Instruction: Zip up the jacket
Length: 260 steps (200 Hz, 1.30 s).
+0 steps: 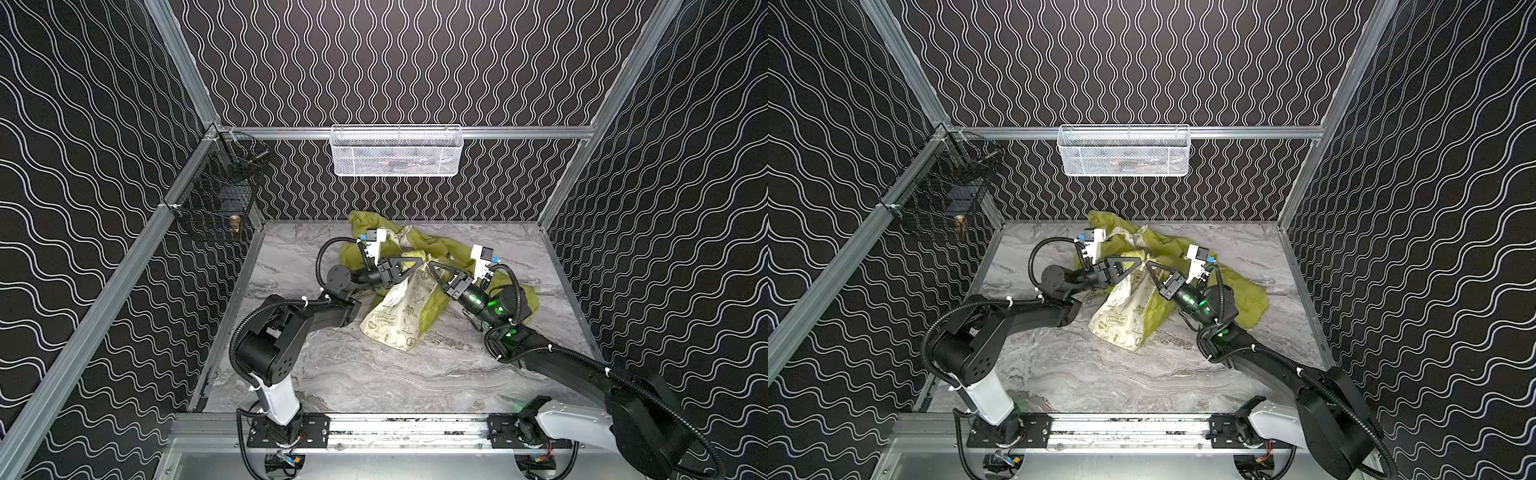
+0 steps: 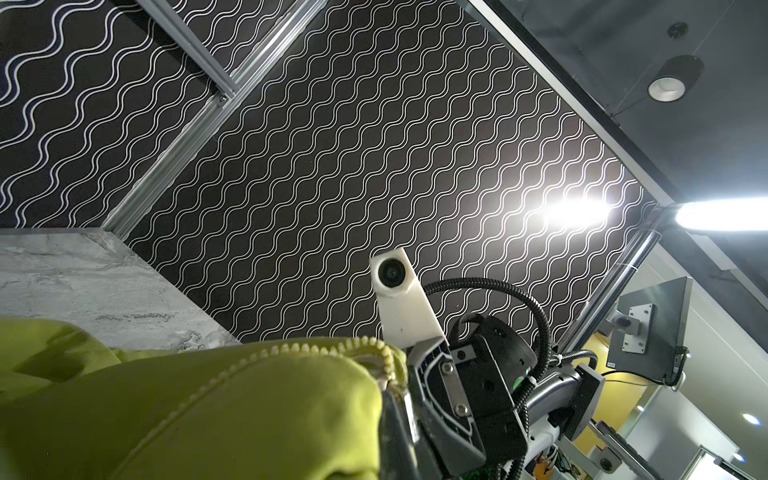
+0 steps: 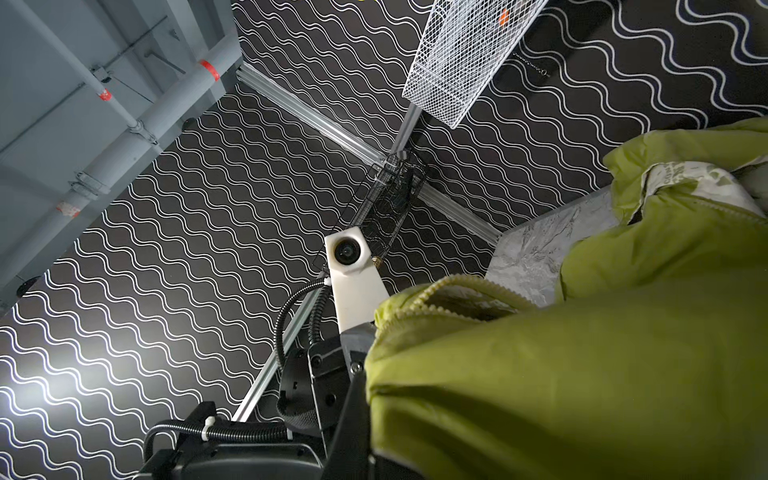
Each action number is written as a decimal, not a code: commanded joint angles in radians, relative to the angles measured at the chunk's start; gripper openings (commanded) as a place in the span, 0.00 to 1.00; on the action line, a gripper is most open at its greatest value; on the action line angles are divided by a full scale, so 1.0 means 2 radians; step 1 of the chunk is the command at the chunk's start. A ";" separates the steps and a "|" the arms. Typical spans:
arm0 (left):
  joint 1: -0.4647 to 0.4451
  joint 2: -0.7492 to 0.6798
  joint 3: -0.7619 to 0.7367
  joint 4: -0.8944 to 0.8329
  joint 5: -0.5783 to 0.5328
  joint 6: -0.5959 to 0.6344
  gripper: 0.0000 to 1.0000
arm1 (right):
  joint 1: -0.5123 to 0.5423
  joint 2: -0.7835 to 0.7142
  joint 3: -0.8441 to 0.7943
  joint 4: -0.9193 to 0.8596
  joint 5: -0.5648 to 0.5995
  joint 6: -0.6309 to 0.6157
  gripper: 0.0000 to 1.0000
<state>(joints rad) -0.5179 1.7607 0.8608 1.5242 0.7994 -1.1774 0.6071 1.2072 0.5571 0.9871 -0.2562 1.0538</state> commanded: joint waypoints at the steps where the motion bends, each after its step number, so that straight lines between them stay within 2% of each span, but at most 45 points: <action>1: 0.002 -0.005 -0.001 0.012 -0.032 0.000 0.00 | 0.004 0.005 -0.003 -0.004 -0.044 -0.002 0.00; 69: 0.000 -0.011 -0.012 0.013 -0.036 0.000 0.00 | 0.003 0.018 0.011 -0.023 -0.023 -0.008 0.00; 114: 0.000 -0.011 -0.012 0.012 -0.032 -0.006 0.00 | 0.001 0.031 0.031 -0.026 -0.031 -0.008 0.00; 151: 0.000 -0.014 -0.016 0.012 -0.034 -0.006 0.13 | -0.001 0.026 0.034 -0.033 -0.027 -0.010 0.00; 188: 0.000 -0.015 -0.018 0.013 -0.032 -0.007 0.18 | -0.002 0.023 0.034 -0.040 -0.025 -0.014 0.00; 207: 0.000 -0.015 -0.016 0.012 -0.028 -0.008 0.10 | -0.002 0.026 0.034 -0.037 -0.026 -0.012 0.00; 229: 0.000 -0.013 -0.016 0.012 -0.027 -0.010 0.06 | -0.002 0.028 0.036 -0.035 -0.030 -0.011 0.00; 239: 0.000 -0.011 -0.015 0.012 -0.024 -0.012 0.00 | -0.002 0.028 0.036 -0.035 -0.030 -0.010 0.00; 260: 0.000 -0.009 -0.014 0.013 -0.023 -0.013 0.00 | -0.002 0.027 0.035 -0.036 -0.030 -0.009 0.00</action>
<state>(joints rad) -0.5167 1.7401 0.8261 1.5024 0.7330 -1.1893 0.6003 1.2613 0.6174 0.8928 -0.2859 1.0348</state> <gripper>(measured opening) 0.069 0.056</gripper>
